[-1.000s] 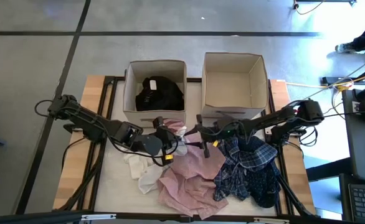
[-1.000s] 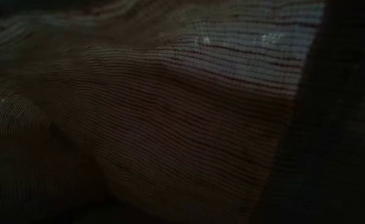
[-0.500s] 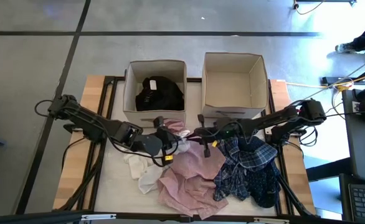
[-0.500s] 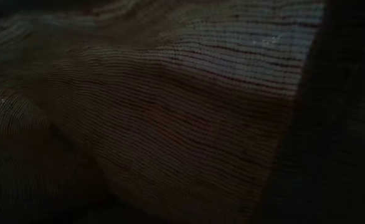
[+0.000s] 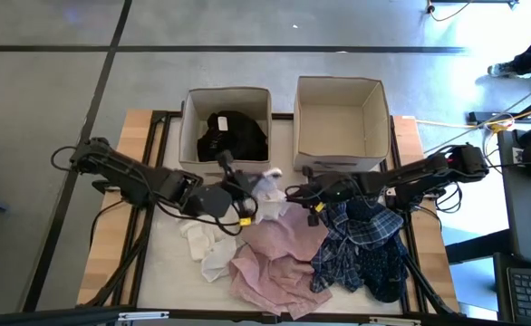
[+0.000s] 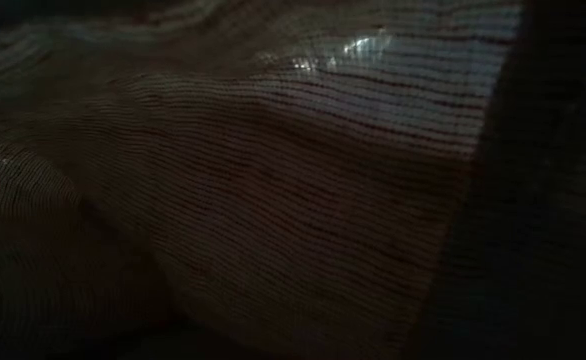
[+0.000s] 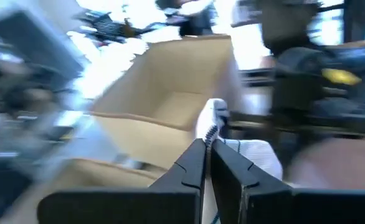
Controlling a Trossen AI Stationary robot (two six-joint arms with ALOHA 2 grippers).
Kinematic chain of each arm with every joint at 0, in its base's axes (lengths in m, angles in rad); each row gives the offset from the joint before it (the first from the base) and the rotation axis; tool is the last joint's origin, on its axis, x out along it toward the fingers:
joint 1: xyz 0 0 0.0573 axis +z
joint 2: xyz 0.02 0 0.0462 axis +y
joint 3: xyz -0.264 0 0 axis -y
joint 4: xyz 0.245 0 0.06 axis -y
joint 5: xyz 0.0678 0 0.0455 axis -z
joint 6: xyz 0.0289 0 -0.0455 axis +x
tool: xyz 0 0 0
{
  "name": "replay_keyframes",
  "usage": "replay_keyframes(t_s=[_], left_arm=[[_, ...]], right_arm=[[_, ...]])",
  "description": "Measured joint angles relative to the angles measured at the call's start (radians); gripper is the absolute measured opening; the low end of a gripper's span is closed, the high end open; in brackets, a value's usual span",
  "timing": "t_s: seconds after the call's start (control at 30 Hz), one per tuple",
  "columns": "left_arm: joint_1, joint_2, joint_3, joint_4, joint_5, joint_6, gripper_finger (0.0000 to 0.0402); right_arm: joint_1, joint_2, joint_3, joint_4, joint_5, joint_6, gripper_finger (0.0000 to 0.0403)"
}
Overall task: Sort clothes
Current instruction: Put the left white striped sock into the left laundry organizer
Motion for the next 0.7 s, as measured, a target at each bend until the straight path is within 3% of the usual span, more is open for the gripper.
replay_keyframes(t_s=[0.13,0.23,0.43,0.7], left_arm=[[0.04,0.0,0.011,0.0,-0.156,0.106,0.0013],[0.093,0.0,0.011,-0.019,-0.195,0.15,0.0013],[0.232,0.0,0.012,-0.167,-0.186,0.095,0.0013],[0.379,0.0,0.004,-0.354,-0.035,-0.07,0.0013]], right_arm=[[0.015,-0.005,-0.07,0.035,0.006,0.053,0.0004],[0.05,-0.004,-0.108,0.058,0.036,0.069,0.0007],[0.122,-0.004,-0.134,0.065,0.178,0.064,0.0004],[0.125,-0.004,-0.134,0.048,0.175,0.063,0.0012]])
